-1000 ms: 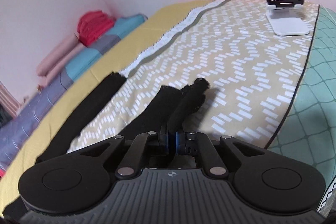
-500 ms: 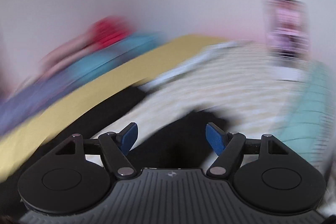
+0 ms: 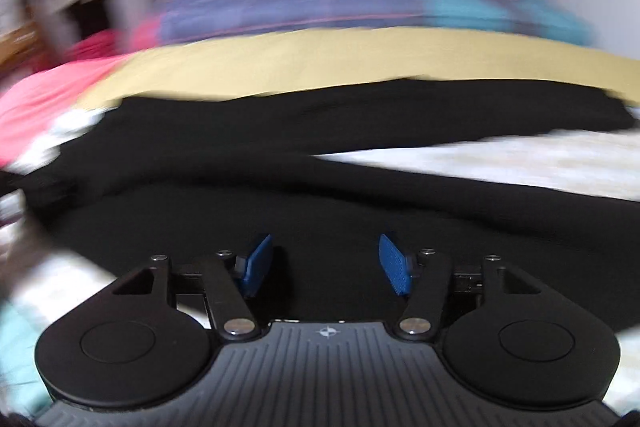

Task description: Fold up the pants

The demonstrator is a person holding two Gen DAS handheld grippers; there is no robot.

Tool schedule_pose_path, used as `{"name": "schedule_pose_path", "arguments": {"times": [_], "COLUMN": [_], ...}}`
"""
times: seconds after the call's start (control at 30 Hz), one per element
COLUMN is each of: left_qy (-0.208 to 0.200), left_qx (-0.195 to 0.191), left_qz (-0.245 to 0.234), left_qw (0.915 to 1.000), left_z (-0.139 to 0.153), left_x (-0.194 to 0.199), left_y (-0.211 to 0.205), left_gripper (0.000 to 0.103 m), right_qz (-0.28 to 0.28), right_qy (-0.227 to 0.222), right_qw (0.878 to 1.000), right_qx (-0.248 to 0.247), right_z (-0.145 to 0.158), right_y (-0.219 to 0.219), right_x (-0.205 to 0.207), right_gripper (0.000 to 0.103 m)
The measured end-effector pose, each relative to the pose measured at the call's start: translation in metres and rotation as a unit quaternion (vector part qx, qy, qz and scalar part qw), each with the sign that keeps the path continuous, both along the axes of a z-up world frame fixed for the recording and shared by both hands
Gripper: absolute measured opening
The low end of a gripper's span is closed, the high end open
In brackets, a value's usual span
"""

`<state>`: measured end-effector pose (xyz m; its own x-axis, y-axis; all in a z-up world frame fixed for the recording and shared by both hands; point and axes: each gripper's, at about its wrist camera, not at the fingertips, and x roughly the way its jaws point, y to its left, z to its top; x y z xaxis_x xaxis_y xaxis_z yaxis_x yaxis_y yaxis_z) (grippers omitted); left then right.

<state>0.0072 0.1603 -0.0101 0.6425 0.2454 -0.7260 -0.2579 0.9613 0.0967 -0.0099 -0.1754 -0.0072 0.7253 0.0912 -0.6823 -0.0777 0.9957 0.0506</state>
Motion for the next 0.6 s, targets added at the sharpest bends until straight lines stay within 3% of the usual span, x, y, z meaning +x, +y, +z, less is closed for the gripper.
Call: {"name": "schedule_pose_path", "arguments": {"times": [0.03,0.07,0.1,0.13,0.17,0.27,0.33,0.4,0.43,0.47,0.57,0.6], "left_qy": [-0.006,-0.009,-0.011,-0.011,-0.011,-0.012,-0.014,-0.017,-0.019,-0.02,-0.019,-0.018], "left_qx": [-0.002,-0.002,0.0,0.005,0.009,0.007,0.003,0.003,0.003,0.004,0.002,0.002], "left_qz": [-0.003,-0.006,-0.008,-0.009,-0.01,-0.008,-0.007,-0.009,-0.009,-0.01,-0.011,-0.012], "left_qw": [1.0,0.9999,0.9999,0.9999,0.9999,0.9999,0.9999,0.9998,0.9998,0.9998,0.9998,0.9998], "left_z": [0.0,0.0,-0.001,-0.002,-0.003,-0.004,-0.004,-0.004,-0.004,-0.003,-0.002,-0.002], "left_x": [-0.003,-0.004,-0.004,-0.002,0.0,0.003,0.003,0.002,0.002,0.0,0.0,-0.001], "left_y": [0.003,0.005,0.005,0.004,0.002,0.004,0.006,0.007,0.007,0.005,0.005,0.005], "left_gripper": [0.103,0.103,0.103,0.103,0.103,0.103,0.103,0.103,0.103,0.103,0.103,0.103], "right_qz": [-0.053,-0.069,-0.058,-0.028,0.019,0.151,0.203,0.221,0.224,0.226,0.212,0.212], "right_qy": [-0.001,-0.008,-0.016,-0.028,-0.043,-0.054,-0.051,-0.05,-0.056,-0.056,-0.021,-0.01], "right_qw": [0.998,0.997,0.997,0.997,0.994,0.968,0.949,0.937,0.935,0.935,0.955,0.958], "right_qx": [-0.02,-0.03,-0.043,-0.068,-0.101,-0.195,-0.237,-0.265,-0.27,-0.268,-0.208,-0.192], "right_z": [0.001,0.006,0.013,0.019,0.023,0.016,0.004,-0.009,-0.012,-0.012,-0.007,-0.003], "right_y": [-0.016,-0.025,-0.023,-0.013,0.003,0.052,0.077,0.091,0.094,0.095,0.087,0.082], "right_x": [-0.005,-0.012,-0.021,-0.031,-0.041,-0.062,-0.065,-0.062,-0.058,-0.054,-0.04,-0.043], "right_gripper": [0.049,0.044,0.058,0.075,0.08,0.079,0.075,0.069,0.06,0.038,0.011,0.006]}}
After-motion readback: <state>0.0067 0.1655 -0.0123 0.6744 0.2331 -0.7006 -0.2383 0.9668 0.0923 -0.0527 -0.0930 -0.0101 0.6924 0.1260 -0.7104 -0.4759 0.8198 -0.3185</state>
